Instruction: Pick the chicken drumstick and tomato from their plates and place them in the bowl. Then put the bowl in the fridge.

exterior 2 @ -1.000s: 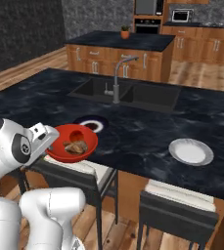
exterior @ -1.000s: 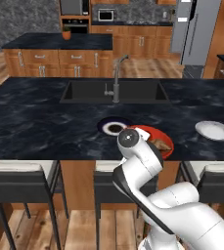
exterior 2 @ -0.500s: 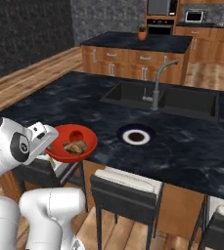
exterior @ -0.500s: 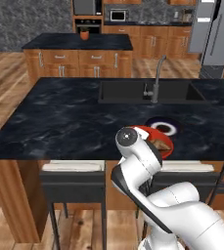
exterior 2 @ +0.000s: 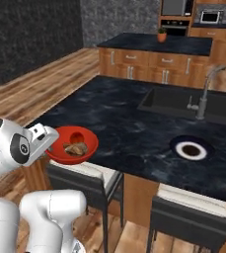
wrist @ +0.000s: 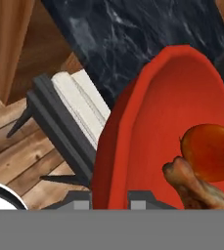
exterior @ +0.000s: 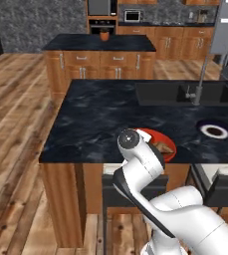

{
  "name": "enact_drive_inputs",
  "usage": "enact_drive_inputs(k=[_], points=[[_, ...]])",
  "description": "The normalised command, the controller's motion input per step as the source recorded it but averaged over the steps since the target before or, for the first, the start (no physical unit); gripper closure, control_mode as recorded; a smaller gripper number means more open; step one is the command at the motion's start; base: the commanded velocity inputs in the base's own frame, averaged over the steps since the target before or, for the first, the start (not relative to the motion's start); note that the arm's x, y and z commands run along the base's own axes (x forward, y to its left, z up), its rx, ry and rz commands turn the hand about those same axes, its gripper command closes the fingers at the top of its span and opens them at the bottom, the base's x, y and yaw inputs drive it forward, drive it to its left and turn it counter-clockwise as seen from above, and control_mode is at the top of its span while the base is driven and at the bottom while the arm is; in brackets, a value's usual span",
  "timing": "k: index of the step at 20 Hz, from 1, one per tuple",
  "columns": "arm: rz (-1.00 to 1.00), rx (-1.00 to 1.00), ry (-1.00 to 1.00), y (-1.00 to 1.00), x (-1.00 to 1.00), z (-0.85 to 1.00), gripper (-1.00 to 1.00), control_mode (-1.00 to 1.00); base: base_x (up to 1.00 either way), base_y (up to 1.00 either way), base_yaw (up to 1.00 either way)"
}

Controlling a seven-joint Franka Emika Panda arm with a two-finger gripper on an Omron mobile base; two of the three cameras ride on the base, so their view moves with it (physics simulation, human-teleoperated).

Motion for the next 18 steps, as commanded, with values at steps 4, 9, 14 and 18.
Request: enact_drive_inputs(k=[4, 9, 14, 18], points=[[0.0, 0.0, 0.0, 0.0, 0.0, 0.0, 1.0, 1.0, 0.08, 0.91, 0.0], [0.0, 0.0, 0.0, 0.0, 0.0, 0.0, 1.0, 1.0, 0.09, 0.89, 0.0], [0.0, 0.0, 0.0, 0.0, 0.0, 0.0, 1.0, 1.0, 0.04, 0.89, 0.0], [0.0, 0.0, 0.0, 0.0, 0.0, 0.0, 1.0, 1.0, 0.0, 0.92, 0.0]])
